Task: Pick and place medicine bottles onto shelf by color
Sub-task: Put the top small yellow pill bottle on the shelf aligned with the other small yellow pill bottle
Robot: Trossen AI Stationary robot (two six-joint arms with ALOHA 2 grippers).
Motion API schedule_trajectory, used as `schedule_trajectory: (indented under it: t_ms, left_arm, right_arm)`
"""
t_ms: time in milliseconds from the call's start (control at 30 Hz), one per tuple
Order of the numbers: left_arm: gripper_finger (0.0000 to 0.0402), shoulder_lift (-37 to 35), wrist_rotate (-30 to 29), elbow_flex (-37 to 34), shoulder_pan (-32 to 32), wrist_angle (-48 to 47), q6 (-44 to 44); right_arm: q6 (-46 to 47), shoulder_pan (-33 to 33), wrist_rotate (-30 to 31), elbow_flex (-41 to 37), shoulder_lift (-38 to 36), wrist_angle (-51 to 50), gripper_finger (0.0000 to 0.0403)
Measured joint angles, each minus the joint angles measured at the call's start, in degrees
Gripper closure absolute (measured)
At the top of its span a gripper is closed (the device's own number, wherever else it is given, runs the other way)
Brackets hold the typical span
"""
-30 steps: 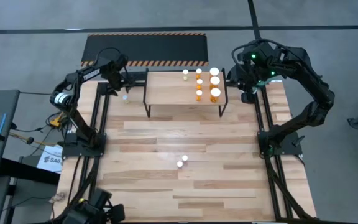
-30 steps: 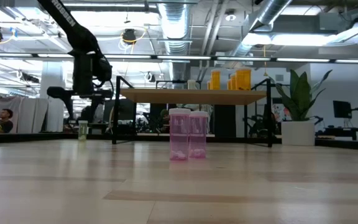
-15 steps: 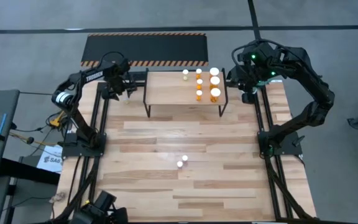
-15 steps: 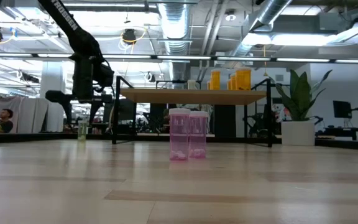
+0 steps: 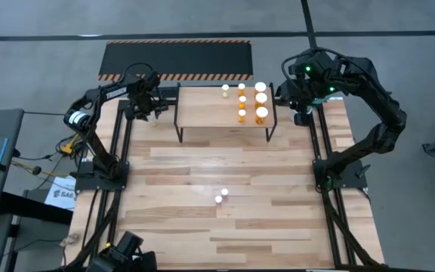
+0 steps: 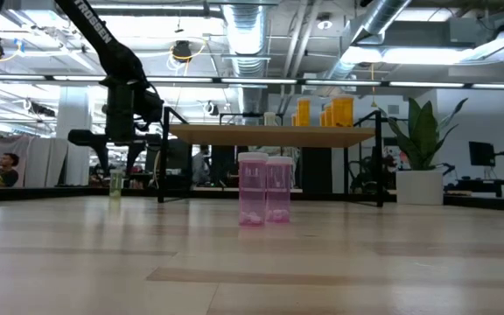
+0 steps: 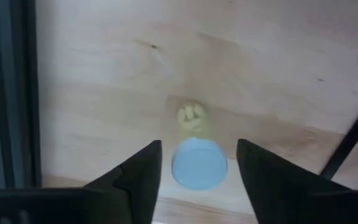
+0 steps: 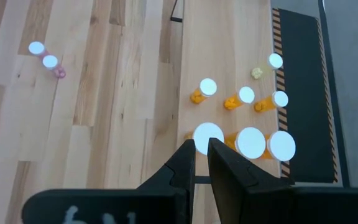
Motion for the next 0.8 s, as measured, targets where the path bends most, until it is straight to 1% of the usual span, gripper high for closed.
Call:
schedule_trajectory:
  t_ms: [167, 300, 600, 800]
  left_arm:
    - [0.0258, 0.0, 0.0, 0.0, 0.0, 0.0, 0.0]
    - [0.0274, 0.0, 0.0, 0.0, 0.0, -0.3, 0.0]
    - [0.0288, 0.0, -0.2, 0.0, 0.0, -0.3, 0.9]
    - [0.0289, 0.0, -0.4, 0.2, 0.0, -2.0, 2.5]
  right_arm:
    - [0.0, 0.0, 0.0, 0.0, 0.0, 0.0, 0.0338]
    - [0.0, 0.0, 0.0, 0.0, 0.0, 0.0, 0.0338]
    - [0.0, 0.0, 0.0, 0.0, 0.0, 0.0, 0.0338]
    - [0.0, 0.0, 0.0, 0.0, 0.0, 0.0, 0.0338]
